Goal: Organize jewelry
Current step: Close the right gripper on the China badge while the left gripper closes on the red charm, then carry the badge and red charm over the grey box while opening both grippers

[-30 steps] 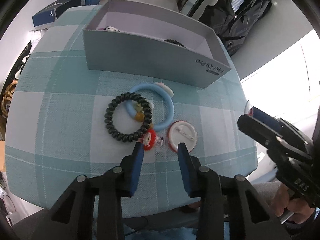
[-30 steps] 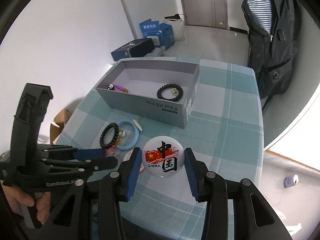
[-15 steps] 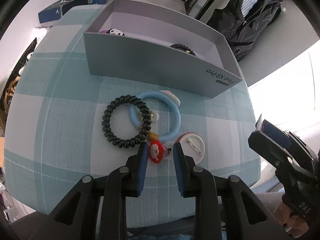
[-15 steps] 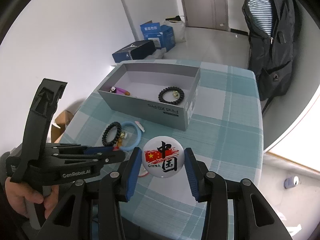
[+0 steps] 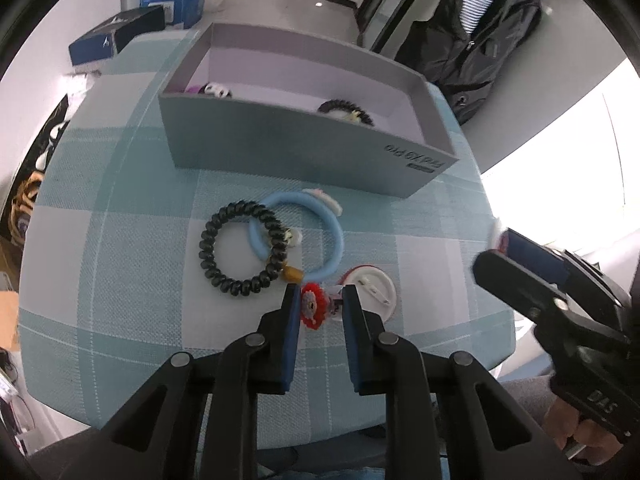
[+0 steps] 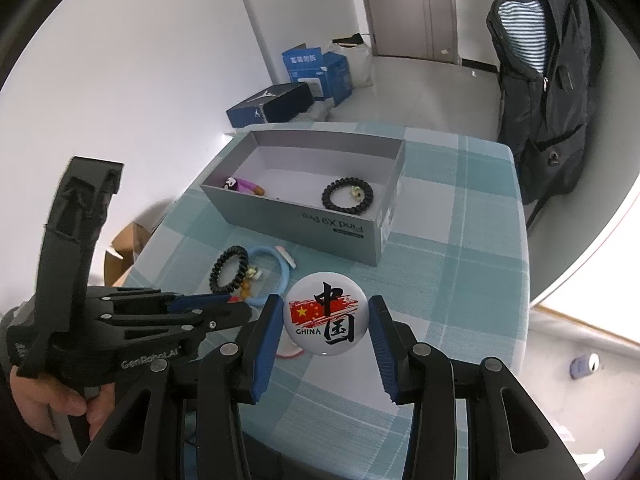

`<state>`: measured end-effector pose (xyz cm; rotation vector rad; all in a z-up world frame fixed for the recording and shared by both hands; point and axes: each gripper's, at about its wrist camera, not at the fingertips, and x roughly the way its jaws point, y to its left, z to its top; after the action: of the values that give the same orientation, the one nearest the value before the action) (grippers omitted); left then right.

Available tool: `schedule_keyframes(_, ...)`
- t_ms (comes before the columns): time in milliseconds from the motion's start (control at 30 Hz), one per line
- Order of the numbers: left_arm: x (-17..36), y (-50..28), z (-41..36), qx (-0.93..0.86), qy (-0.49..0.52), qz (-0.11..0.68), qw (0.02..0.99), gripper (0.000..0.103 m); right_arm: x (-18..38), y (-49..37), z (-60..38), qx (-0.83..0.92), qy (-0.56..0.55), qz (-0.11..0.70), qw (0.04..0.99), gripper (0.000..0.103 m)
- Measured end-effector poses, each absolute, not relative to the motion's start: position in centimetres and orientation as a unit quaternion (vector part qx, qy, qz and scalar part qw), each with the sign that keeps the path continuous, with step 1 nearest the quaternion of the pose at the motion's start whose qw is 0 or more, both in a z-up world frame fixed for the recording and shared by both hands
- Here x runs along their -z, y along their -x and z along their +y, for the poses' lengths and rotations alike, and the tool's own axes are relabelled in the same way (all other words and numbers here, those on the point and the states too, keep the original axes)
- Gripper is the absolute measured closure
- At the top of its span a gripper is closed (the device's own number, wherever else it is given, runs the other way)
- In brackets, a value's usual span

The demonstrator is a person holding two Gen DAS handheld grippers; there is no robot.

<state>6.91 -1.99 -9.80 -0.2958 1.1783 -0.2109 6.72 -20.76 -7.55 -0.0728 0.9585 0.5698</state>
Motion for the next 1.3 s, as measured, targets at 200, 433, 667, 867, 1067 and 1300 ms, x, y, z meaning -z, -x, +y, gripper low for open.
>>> schedule_keyframes(200, 8.4, -5.8, -1.7, 0.111, 0.141, 0.538, 0.824, 0.087, 7.6, -6.7, -20.7, -0.271, 0.034, 0.453, 0.849, 0.061)
schedule_keyframes(433, 6.4, -5.2, 0.7, 0.103, 0.168, 0.512, 0.836, 0.087, 7.2, -7.1, -20.3, -0.275, 0.021, 0.449, 0.850, 0.061)
schedule_keyframes(667, 4.1, -6.8, 3.1, 0.110, 0.203, 0.498, 0.836, 0.087, 4.9, -8.9, -18.9, -0.296, -0.013, 0.439, 0.848, 0.061)
schedule_keyframes(867, 2.4, -9.6, 3.8, 0.108, 0.211, 0.484, 0.842, 0.087, 3.1, -11.6, -16.5, -0.305, -0.002, 0.429, 0.850, 0.061)
schedule_keyframes(1067, 0.9, -13.0, 5.0, 0.111, 0.219, 0.471, 0.847, 0.087, 1.4, -13.9, -14.5, -0.321, 0.030, 0.427, 0.845, 0.061)
schedule_keyframes(1300, 2.7, -17.0, 5.3, 0.131, 0.228, 0.505, 0.822, 0.087, 2.7, -17.0, -13.6, -0.324, 0.059, 0.438, 0.836, 0.061)
